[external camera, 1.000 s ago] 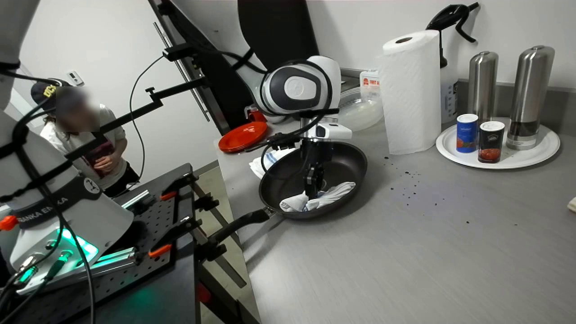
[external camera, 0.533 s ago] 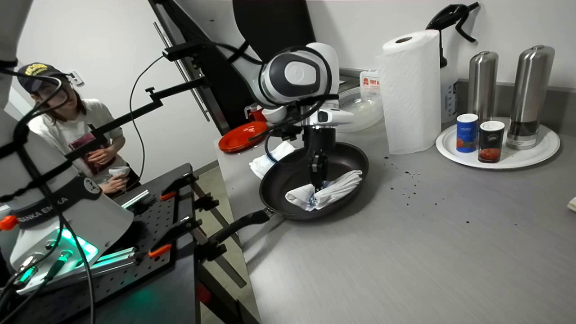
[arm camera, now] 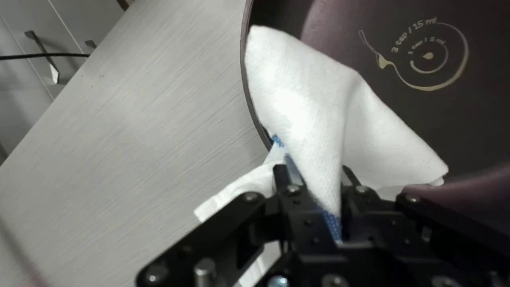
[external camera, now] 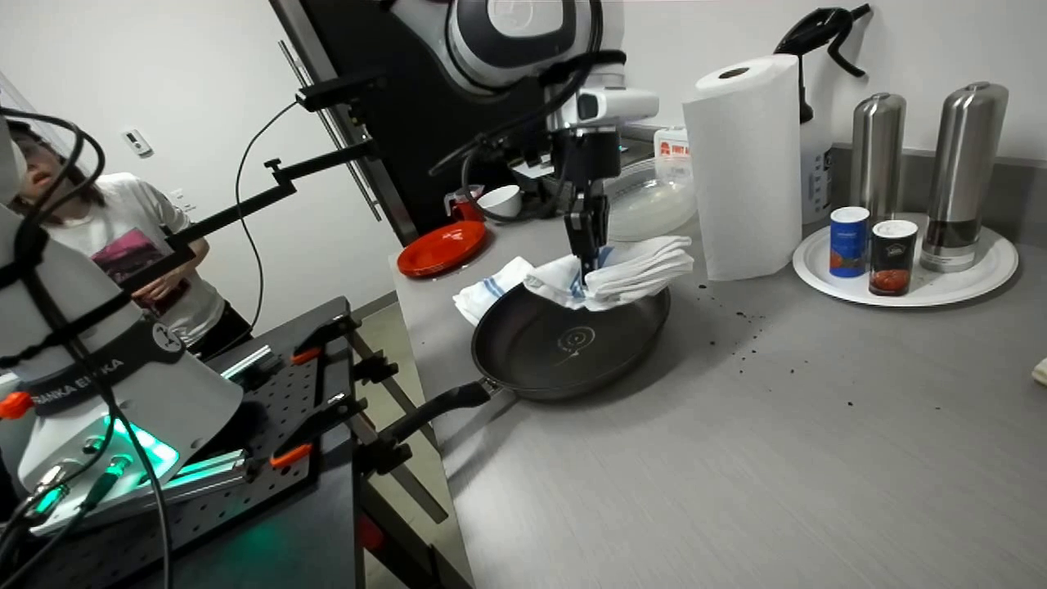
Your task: Use the white towel wipe the black pan
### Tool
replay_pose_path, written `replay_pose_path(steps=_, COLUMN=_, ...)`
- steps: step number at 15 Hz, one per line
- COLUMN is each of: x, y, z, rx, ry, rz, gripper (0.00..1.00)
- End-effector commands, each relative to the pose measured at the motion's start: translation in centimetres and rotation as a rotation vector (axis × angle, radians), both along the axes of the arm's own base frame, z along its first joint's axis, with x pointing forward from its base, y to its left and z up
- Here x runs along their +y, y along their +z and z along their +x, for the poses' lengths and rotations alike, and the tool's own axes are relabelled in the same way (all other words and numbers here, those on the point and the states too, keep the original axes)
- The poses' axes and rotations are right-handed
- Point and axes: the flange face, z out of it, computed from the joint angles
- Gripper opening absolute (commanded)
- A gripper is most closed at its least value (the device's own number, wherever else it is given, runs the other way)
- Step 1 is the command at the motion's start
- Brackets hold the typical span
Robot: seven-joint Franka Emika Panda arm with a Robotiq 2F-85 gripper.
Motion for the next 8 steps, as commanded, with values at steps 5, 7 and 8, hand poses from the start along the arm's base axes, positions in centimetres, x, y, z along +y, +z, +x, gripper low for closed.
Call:
replay_pose_path(steps=5, x=-10.6, y=6.6, z=-4.6, rx=-0.120, ry=-0.074, rz=0.332, gripper=0.05)
replay_pose_path(steps=7, x=-13.7, y=5.8, z=-5.7, rx=-0.138, ry=-0.077, rz=0.354, gripper=0.05)
replay_pose_path(steps=8, x=-14.9, y=5.3, z=-6.2, rx=-0.143, ry=-0.078, rz=0.376, gripper=0.05)
